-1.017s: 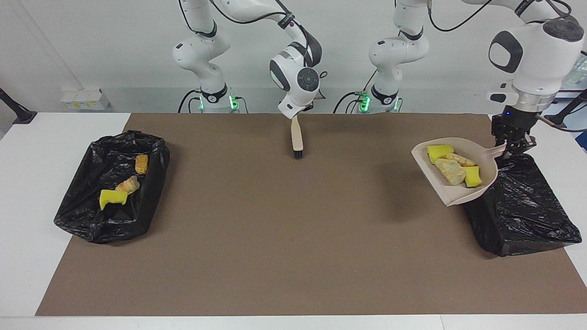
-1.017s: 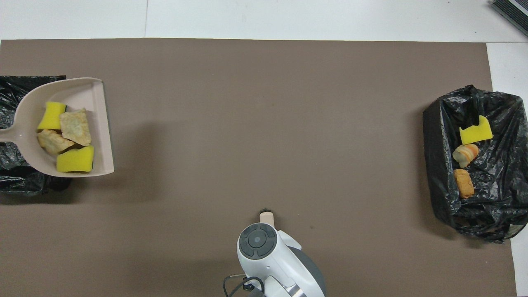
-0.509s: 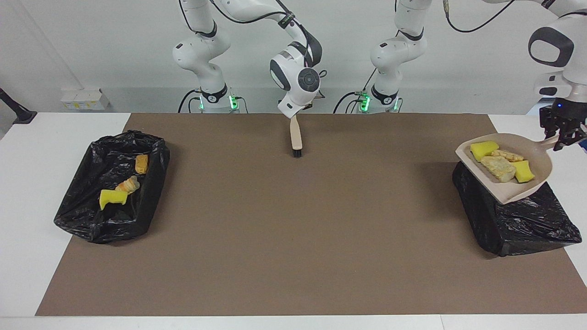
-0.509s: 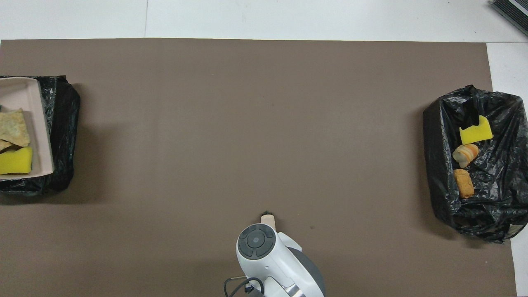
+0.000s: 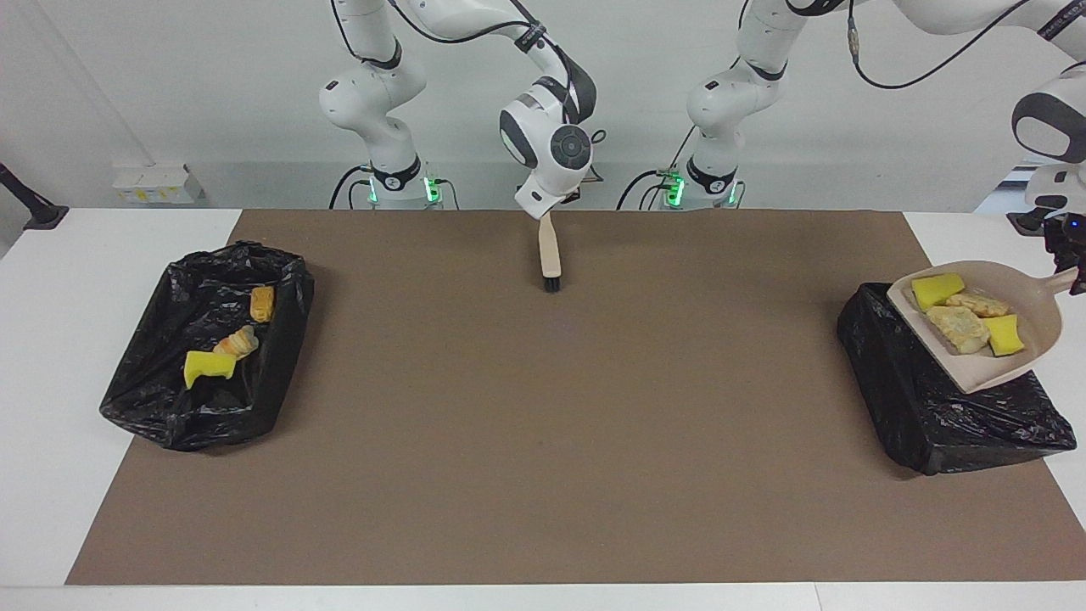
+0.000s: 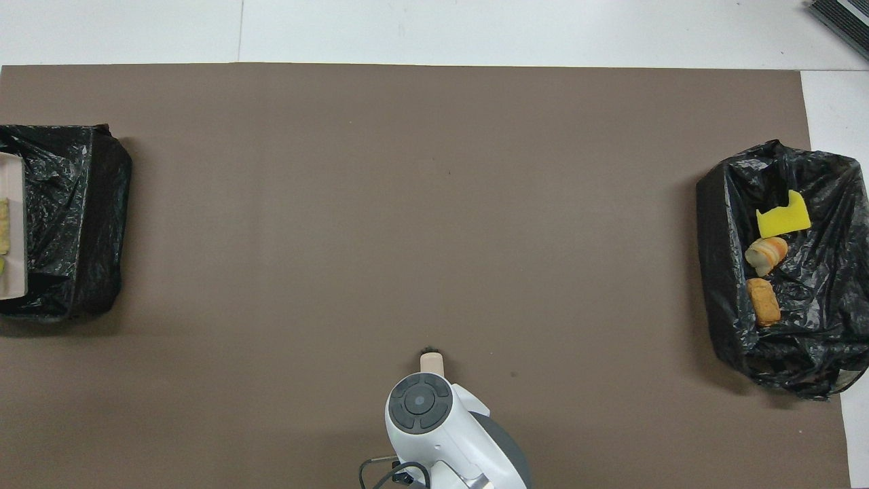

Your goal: Sweep and dump trash in bin

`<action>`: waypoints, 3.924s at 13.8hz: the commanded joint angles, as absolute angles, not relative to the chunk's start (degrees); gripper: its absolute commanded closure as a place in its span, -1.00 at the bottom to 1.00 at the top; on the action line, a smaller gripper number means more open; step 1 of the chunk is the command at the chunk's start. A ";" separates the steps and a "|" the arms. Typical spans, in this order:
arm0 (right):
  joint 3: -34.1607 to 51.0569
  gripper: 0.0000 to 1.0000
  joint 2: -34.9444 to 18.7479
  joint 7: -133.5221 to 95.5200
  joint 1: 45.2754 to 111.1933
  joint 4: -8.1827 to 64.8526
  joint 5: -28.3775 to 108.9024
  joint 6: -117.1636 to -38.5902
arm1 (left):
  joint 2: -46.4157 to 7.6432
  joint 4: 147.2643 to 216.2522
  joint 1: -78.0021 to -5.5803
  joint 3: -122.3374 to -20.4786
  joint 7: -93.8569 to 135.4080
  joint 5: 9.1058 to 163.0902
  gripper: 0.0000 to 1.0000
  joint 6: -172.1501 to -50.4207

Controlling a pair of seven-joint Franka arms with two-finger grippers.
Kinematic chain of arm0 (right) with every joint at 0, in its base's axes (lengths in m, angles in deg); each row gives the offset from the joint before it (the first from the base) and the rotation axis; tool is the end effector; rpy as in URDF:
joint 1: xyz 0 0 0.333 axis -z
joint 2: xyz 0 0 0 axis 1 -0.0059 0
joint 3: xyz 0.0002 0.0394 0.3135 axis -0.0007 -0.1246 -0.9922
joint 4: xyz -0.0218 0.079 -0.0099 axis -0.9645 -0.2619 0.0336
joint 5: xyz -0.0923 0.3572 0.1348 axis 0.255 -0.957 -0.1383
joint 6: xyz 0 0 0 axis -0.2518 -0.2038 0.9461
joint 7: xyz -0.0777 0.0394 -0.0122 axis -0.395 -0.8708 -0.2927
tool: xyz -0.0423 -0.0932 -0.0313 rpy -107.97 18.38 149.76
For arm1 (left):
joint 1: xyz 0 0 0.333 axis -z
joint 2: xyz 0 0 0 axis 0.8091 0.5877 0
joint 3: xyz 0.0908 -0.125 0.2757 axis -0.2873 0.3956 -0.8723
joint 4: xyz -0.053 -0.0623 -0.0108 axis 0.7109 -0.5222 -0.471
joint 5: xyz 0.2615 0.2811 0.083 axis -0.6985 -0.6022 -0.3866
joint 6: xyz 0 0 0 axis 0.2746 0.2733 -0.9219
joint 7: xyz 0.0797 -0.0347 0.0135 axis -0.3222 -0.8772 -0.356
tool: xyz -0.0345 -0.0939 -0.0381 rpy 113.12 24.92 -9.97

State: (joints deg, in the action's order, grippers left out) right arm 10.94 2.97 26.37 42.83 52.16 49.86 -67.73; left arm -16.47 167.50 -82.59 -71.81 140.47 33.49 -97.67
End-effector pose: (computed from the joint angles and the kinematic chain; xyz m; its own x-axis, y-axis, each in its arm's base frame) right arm 0.2815 0.3984 0.3198 0.8611 0.0446 -0.5066 0.0760 -0.9962 0.0415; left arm 0.5828 0.3059 0.5118 0.0221 -0.8806 -0.4733 -0.9919 0.0401 -0.1208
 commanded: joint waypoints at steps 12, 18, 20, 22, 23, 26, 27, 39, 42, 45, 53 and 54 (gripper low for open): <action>11.08 -1.00 2.06 28.11 41.49 48.96 46.59 -67.95 | -15.99 160.71 -77.92 -71.45 136.59 8.93 1.00 -93.23; 11.69 -1.00 2.84 27.50 49.29 44.91 48.61 -67.07 | -19.95 161.59 -72.67 -70.74 135.54 5.33 1.00 -84.38; 11.78 -1.00 4.95 25.57 54.31 44.64 51.24 -66.89 | -20.13 161.77 -68.80 -70.57 133.17 6.37 1.00 -80.06; 11.78 -1.00 5.92 20.58 60.01 43.42 54.84 -65.76 | -20.48 162.12 -65.36 -70.57 131.06 9.87 1.00 -76.02; 11.78 -1.00 5.92 17.42 62.39 41.58 57.03 -63.66 | -20.66 162.21 -63.34 -70.57 130.36 11.81 1.00 -73.47; 11.78 -1.00 5.14 8.71 70.82 36.39 60.48 -60.04 | -22.76 165.10 -56.66 -70.48 120.90 15.59 1.00 -66.09; 11.78 -1.00 4.87 7.12 73.81 35.51 60.48 -60.03 | -23.11 165.37 -54.90 -70.48 118.94 17.87 1.00 -64.76; 11.96 -1.00 5.05 2.45 90.53 25.49 72.53 -60.84 | -17.50 170.82 -30.21 -70.48 67.92 47.14 1.00 -67.55; 11.87 -1.00 4.78 2.44 92.47 20.57 72.70 -54.95 | -15.83 171.08 -26.42 -70.48 50.95 52.49 1.00 -71.33; 12.04 -1.00 5.13 0.17 92.73 16.70 72.79 -50.03 | -13.99 170.91 -24.04 -70.48 38.37 56.74 1.00 -78.25; 14.68 -1.00 5.57 -2.66 91.85 14.23 72.70 -48.61 | -6.88 169.51 -19.13 -70.57 10.67 60.96 1.00 -90.57; 14.25 -1.00 5.83 -2.57 92.81 14.23 72.35 -48.61 | -4.51 168.63 -18.25 -70.57 8.64 60.96 1.00 -92.50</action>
